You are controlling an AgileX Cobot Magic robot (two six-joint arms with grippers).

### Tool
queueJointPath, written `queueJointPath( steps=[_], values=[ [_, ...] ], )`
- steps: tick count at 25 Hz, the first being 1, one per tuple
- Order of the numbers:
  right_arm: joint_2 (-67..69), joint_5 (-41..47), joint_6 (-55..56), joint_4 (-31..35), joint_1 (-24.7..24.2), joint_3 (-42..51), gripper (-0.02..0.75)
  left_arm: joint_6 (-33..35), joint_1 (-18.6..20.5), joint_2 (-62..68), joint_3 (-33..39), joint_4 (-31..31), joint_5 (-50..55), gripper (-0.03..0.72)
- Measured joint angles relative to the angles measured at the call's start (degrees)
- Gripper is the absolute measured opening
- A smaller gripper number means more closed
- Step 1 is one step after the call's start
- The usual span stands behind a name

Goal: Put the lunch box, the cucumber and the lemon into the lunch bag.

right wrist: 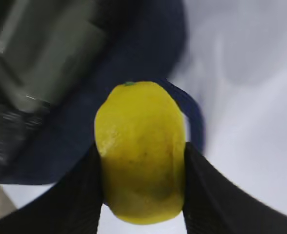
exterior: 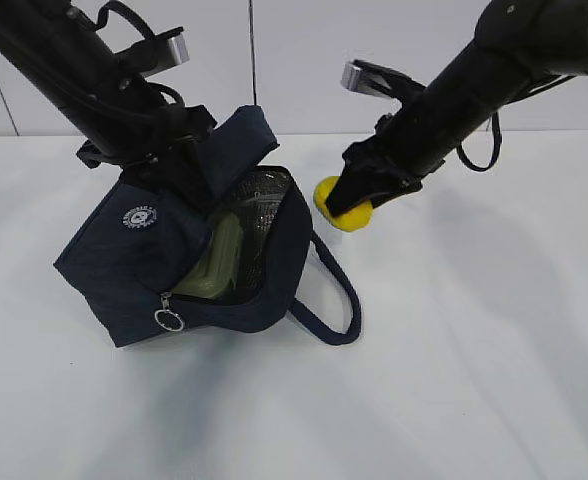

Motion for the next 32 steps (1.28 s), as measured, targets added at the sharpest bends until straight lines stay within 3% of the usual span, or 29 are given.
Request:
queueJointPath(
  steps=[6, 9, 22, 32],
  values=[
    [-0.21, 1.16, -7.94, 16.02, 0.0, 0.0, 0.336, 0.0, 0.0, 0.0, 0.0, 0.09, 0.0, 0.021],
    [-0.21, 1.38, -9.58, 20.07, 0.0, 0.0, 0.336, 0.02, 0.0, 0.0, 0.0, 0.09, 0.0, 0.021],
    [5.44, 1.16, -12.44, 26.76, 4.15, 0.11, 0.341, 0.12, 0.0, 0.0, 0.0, 0.09, 0.09, 0.021],
    [5.44, 1.54, -15.14, 30.87, 4.72, 0.22, 0.452, 0.12, 0.0, 0.0, 0.0, 0.11, 0.09, 0.021]
  ],
)
